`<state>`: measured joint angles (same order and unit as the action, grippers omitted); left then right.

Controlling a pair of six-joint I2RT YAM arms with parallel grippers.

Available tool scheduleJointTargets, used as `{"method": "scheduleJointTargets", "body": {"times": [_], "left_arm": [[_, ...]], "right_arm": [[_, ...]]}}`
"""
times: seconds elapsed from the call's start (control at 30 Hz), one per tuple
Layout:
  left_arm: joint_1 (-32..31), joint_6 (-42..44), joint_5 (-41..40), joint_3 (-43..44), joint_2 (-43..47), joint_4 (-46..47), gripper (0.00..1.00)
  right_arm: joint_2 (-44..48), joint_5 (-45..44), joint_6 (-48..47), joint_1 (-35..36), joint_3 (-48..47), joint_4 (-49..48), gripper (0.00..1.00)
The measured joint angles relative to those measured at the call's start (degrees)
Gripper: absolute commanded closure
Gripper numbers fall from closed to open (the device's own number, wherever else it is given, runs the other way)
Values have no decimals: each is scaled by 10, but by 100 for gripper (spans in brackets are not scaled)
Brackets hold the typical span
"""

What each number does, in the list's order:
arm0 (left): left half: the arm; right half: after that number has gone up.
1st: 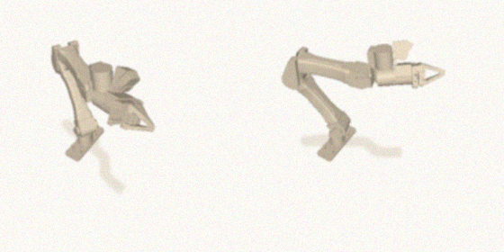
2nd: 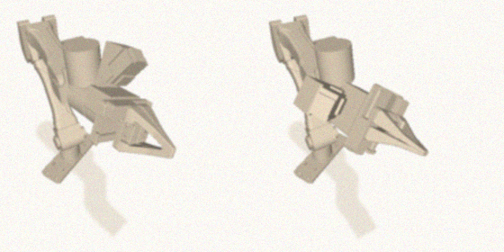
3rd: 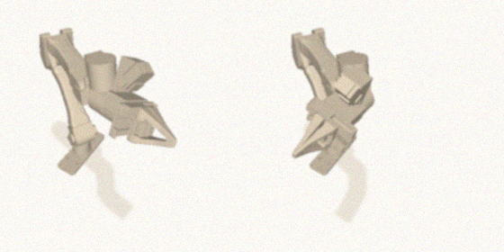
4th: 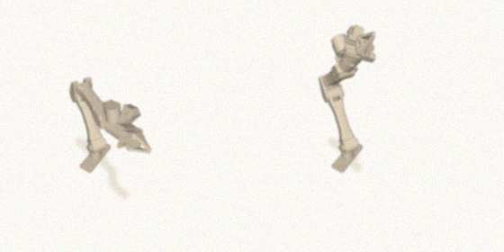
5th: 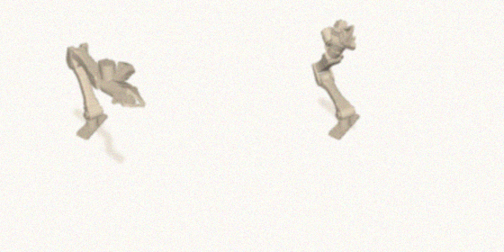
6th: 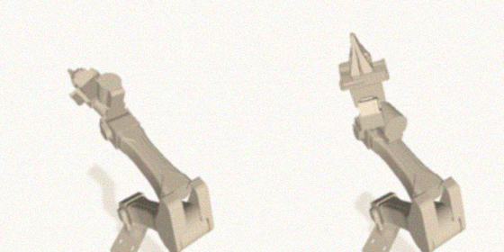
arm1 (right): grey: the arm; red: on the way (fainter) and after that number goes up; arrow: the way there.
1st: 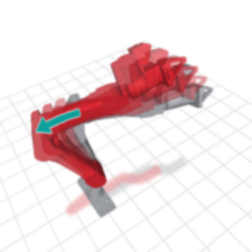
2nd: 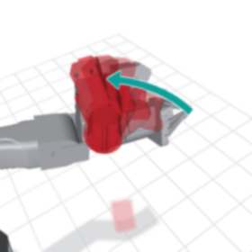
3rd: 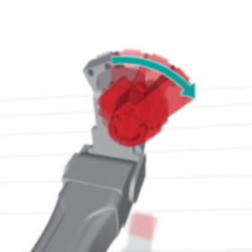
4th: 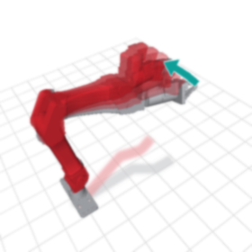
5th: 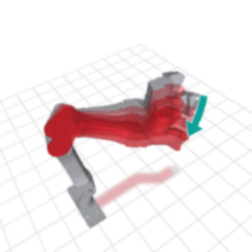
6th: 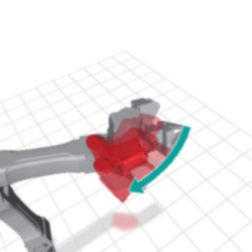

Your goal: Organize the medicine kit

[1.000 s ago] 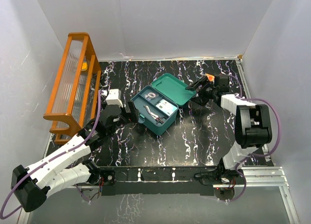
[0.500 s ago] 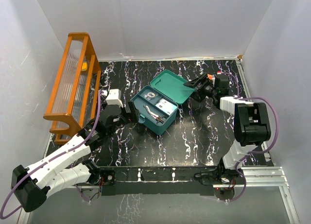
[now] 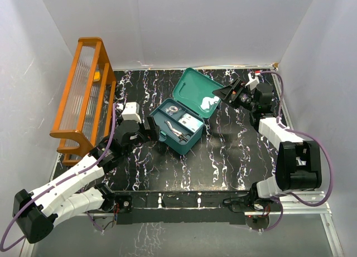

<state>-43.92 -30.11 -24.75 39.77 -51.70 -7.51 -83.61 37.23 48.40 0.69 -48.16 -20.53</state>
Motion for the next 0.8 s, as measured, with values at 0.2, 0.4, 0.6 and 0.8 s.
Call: {"method": "scheduleJointTargets", "body": {"times": [0.2, 0.4, 0.6, 0.8], "left_arm": [[0, 0, 1, 0, 0, 0, 4], [3, -1, 2, 0, -5, 0, 4], [3, -2, 2, 5, -9, -3, 4], [3, 5, 2, 19, -3, 11, 4]], "right_arm": [[20, 2, -59, 3, 0, 17, 28], [38, 10, -87, 9, 0, 23, 28], [58, 6, -111, 24, 0, 35, 27], [120, -26, -160, 73, -2, 74, 26]]}}
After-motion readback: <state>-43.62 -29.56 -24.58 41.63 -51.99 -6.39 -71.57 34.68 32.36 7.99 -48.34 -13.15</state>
